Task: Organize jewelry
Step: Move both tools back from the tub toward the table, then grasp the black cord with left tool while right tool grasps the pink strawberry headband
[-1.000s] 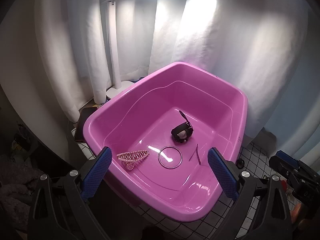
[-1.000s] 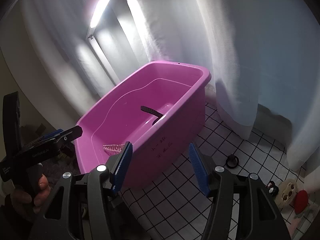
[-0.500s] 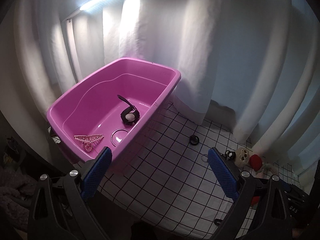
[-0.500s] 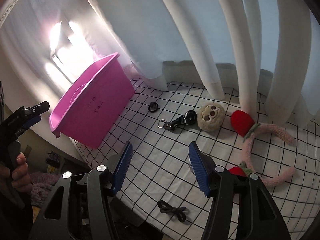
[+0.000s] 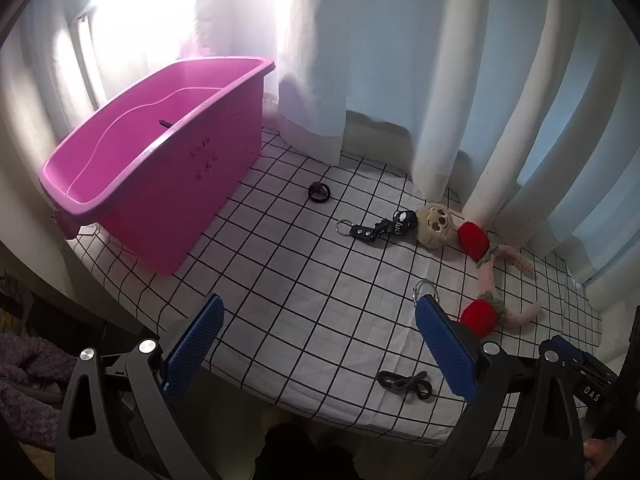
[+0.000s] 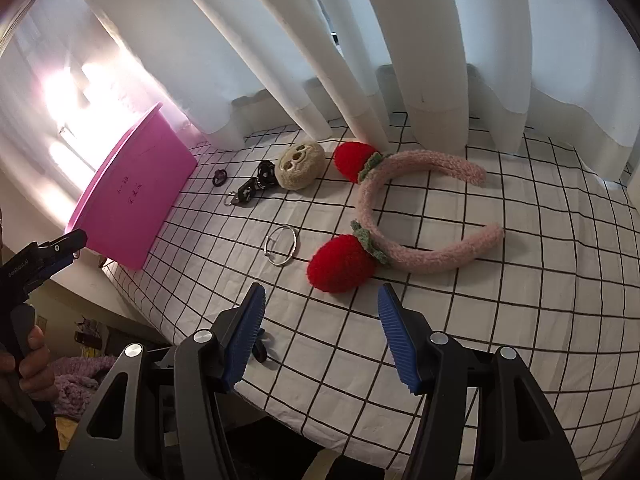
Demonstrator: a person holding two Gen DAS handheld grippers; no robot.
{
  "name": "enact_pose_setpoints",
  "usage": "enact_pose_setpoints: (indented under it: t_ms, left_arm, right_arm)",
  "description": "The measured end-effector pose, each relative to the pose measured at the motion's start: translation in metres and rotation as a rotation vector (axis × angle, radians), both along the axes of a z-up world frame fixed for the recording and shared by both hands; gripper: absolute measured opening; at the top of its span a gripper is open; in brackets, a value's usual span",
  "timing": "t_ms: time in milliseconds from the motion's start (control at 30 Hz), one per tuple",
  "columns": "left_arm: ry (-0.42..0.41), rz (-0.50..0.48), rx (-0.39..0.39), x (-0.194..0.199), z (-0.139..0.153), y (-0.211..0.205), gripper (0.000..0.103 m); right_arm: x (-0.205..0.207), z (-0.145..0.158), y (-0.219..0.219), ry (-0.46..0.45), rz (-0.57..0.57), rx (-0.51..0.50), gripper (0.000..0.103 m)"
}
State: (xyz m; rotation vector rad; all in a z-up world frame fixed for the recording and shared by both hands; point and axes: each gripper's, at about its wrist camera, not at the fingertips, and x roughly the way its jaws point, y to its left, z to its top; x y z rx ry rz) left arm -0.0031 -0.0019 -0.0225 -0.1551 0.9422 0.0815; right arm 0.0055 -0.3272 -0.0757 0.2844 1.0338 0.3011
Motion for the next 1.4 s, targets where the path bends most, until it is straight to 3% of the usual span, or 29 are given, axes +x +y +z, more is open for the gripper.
enact_pose_setpoints:
  t_ms: [233,300,433,733,867,1100,1400]
  left_arm:
    - [0.038,-0.099,0.051,0.014,-0.030,-0.005,0.095]
    - [0.050,-0.128,0.025,0.017,-0.040,-0.005,0.095]
    - [0.086,-0.153,0.019,0.023,-0.060,-0.010,0.095]
    - [0.112,-0.147,-0.003,0.014,-0.081,-0.022,0.095]
    - [0.133,-0.095,-0.009,0.008,-0.091,-0.032,0.095]
    - [0.135,0.113,-0.007,-0.013,-0.098,-0.056,0.095]
    - [0.142,0.313,0.000,-0.042,-0.115,-0.098,0.095]
  right_arm:
    - [-0.013,-0.010,-0.015,-0.002,-0.160,-0.027,0.059]
    - [-0.016,-0.009,-0.015,0.003,-0.183,-0.036,0.059]
    - [-0.017,-0.006,-0.007,-0.003,-0.183,-0.133,0.059]
    - [-0.005,-0.003,0.003,-0.040,-0.097,-0.196,0.061]
    - [0.013,-0.011,0.004,-0.031,-0.013,-0.267,0.063]
    - [0.046,-0.021,-0.010,-0.062,0.213,-0.267,0.063]
    - [0.072,-0.051,-0.016,-0.064,0.483,-0.244,0.063]
